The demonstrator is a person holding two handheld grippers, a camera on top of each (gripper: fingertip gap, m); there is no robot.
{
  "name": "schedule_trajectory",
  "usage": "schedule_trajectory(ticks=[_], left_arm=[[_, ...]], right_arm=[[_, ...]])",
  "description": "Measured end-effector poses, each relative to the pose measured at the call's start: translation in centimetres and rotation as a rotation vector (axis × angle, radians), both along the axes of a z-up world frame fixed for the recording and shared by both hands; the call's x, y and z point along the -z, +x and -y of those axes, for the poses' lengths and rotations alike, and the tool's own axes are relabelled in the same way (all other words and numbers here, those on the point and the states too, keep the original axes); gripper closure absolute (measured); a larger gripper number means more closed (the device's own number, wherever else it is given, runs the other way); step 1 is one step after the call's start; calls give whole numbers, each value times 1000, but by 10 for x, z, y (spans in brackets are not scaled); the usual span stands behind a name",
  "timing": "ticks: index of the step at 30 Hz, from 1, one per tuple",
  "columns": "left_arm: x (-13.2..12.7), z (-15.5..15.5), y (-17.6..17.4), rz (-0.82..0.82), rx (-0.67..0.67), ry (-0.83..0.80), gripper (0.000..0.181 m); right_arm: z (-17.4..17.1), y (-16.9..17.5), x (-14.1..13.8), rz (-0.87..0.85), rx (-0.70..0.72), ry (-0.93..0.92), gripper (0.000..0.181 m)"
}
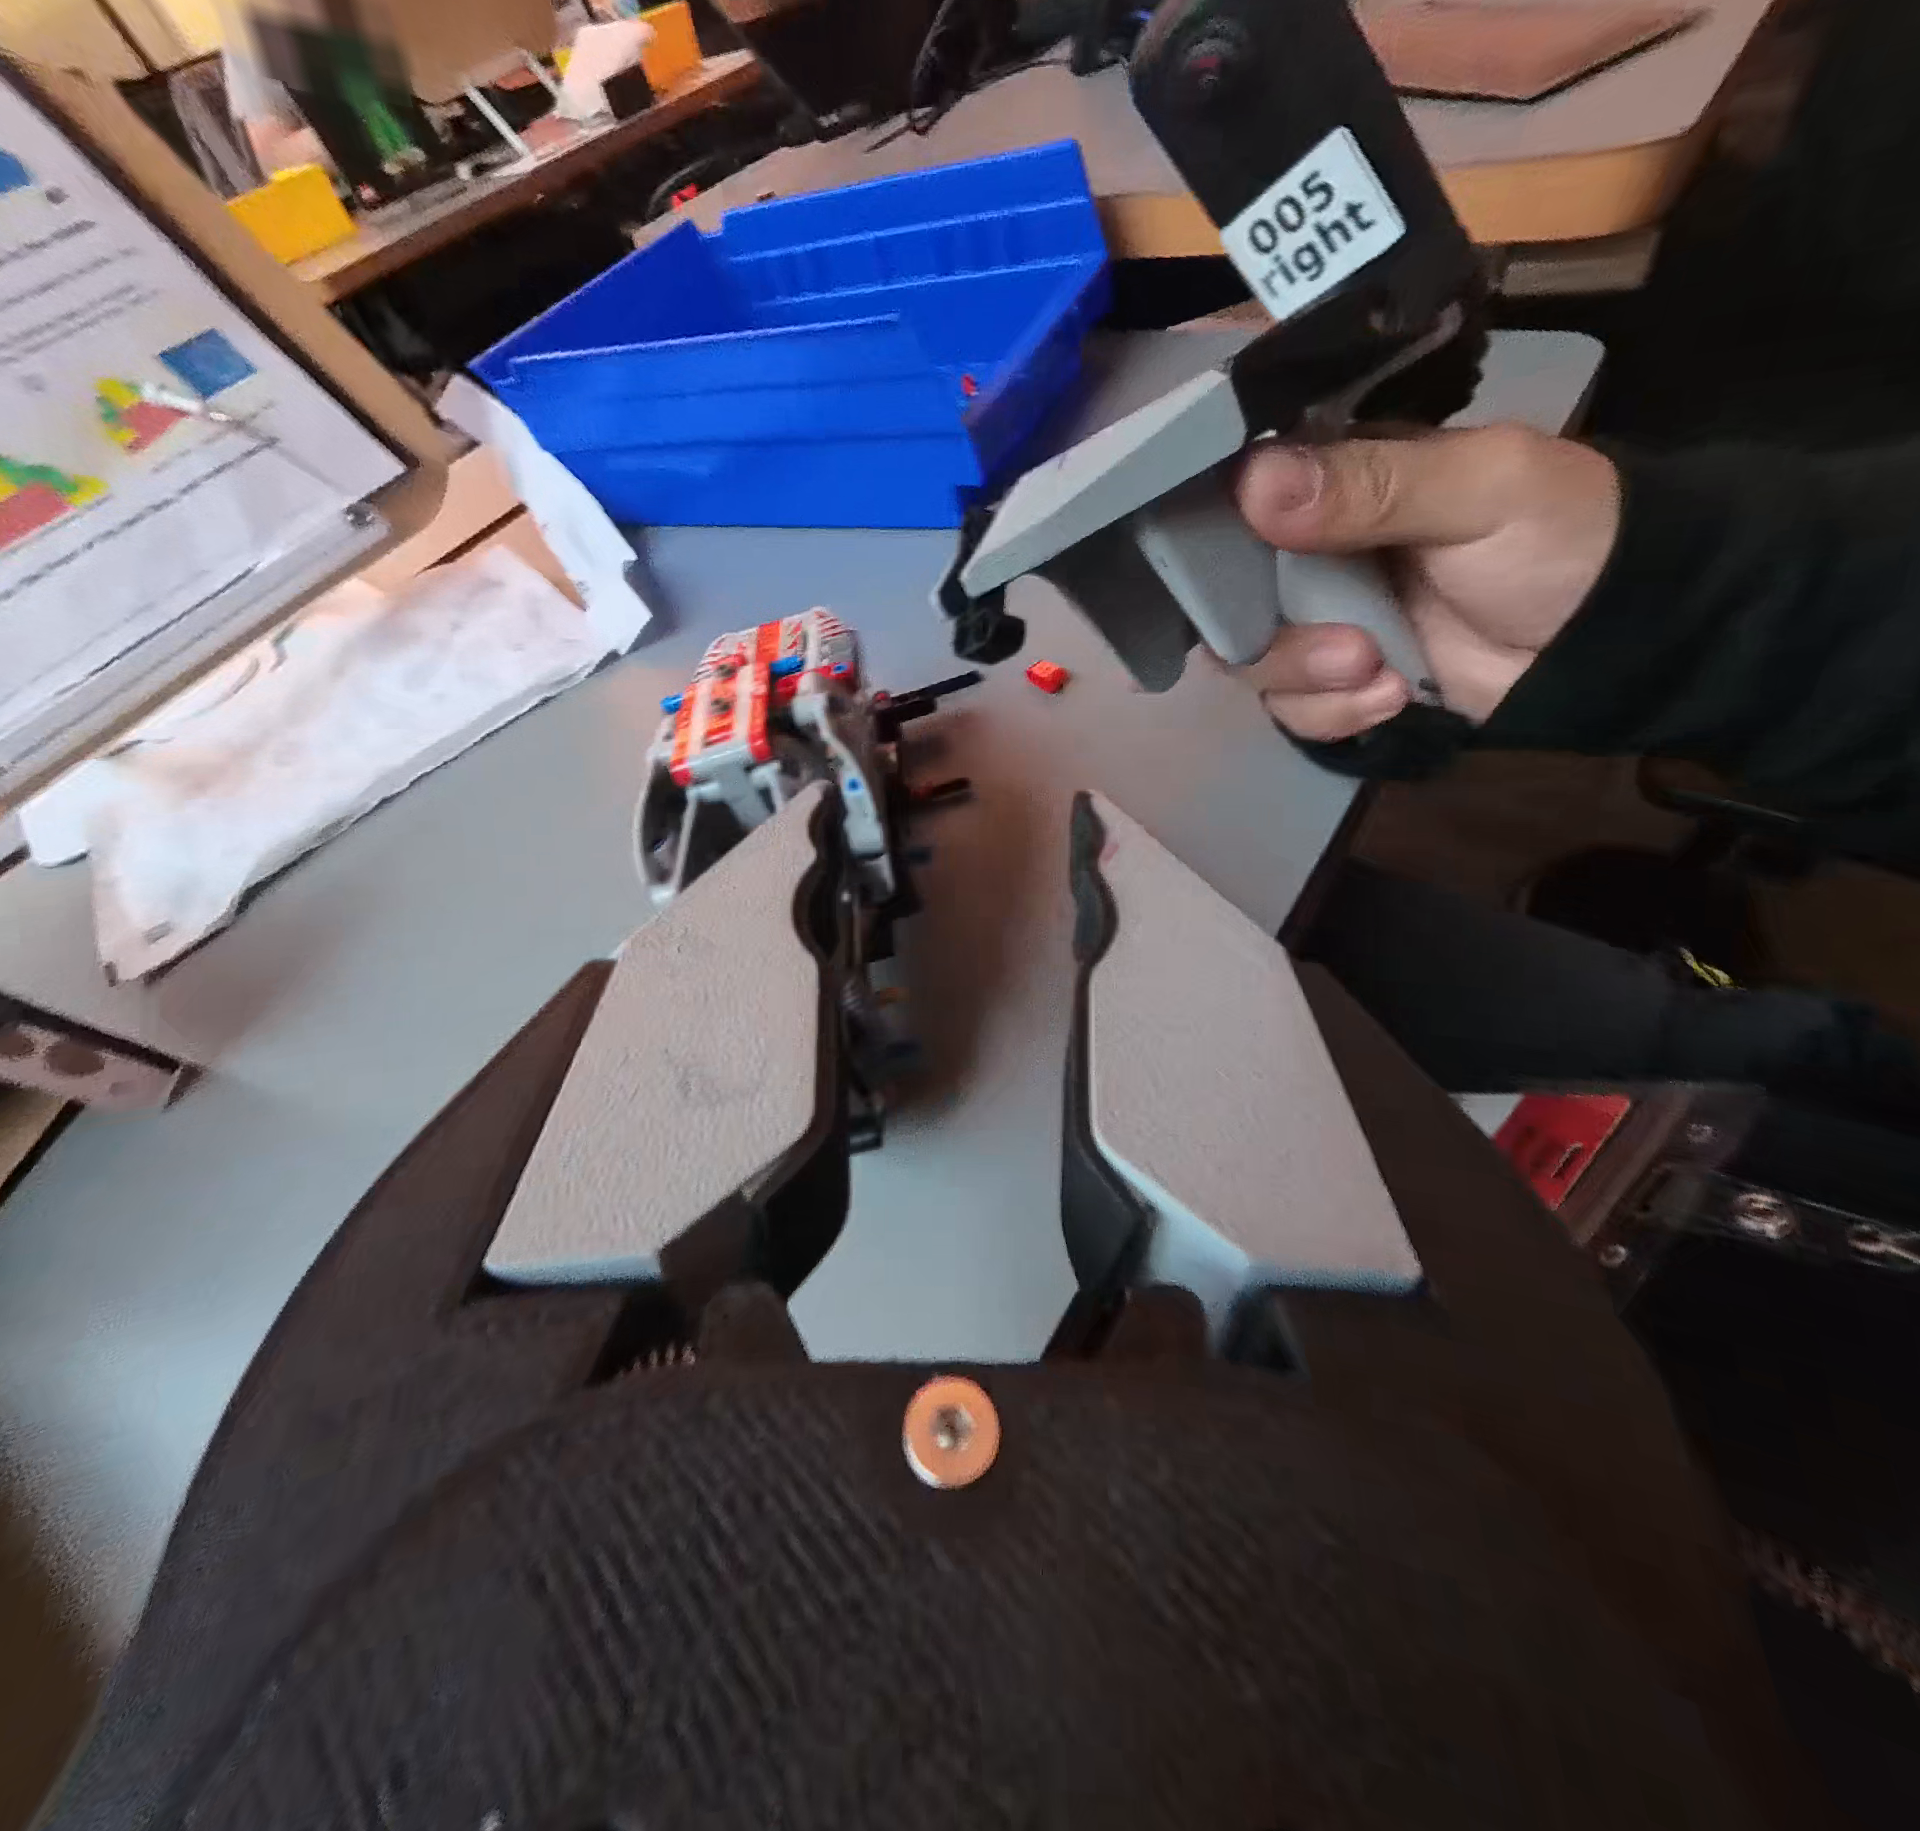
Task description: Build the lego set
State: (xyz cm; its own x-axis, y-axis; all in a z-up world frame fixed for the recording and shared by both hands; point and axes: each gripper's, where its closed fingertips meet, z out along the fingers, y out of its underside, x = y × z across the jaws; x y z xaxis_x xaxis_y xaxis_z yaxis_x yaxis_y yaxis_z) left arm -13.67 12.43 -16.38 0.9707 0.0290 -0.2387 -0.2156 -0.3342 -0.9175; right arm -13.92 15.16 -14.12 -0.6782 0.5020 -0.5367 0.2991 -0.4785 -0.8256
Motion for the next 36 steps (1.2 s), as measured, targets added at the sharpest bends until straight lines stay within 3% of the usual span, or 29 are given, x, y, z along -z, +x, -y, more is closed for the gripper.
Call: schedule_trajectory(ticks=[2,4,11,19,22,26,27,29,32,36], left_arm=[[-2,-6,5,-20,11,24,144],[-19,-6,12,-60,32,118,162],[-19,-6,18,-149,46,132,168],[-18,-1,13,-348,30,119,169],[-15,-3,15,-353,39,110,169],[-8,-6,14,-306,36,86,168],[-4,-7,9,-262,13,72,167],[-5,-3,-10,-198,-62,60,141],[-9,16,-44,-95,-143,-6,125],[6,27,-63,125,-117,-91,118]], right_arm=[[14,4,-7,-79,-22,23,178],[24,9,-8,-146,-22,84,178],[37,15,-15,-303,38,175,178],[29,19,-11,-327,54,295,175],[31,19,-9,-315,37,311,170],[30,18,-3,-284,40,341,177],[23,14,1,-248,68,364,177],[-2,5,10,-157,154,427,178],[-65,1,35,58,298,527,178],[-128,9,57,230,452,577,178]])
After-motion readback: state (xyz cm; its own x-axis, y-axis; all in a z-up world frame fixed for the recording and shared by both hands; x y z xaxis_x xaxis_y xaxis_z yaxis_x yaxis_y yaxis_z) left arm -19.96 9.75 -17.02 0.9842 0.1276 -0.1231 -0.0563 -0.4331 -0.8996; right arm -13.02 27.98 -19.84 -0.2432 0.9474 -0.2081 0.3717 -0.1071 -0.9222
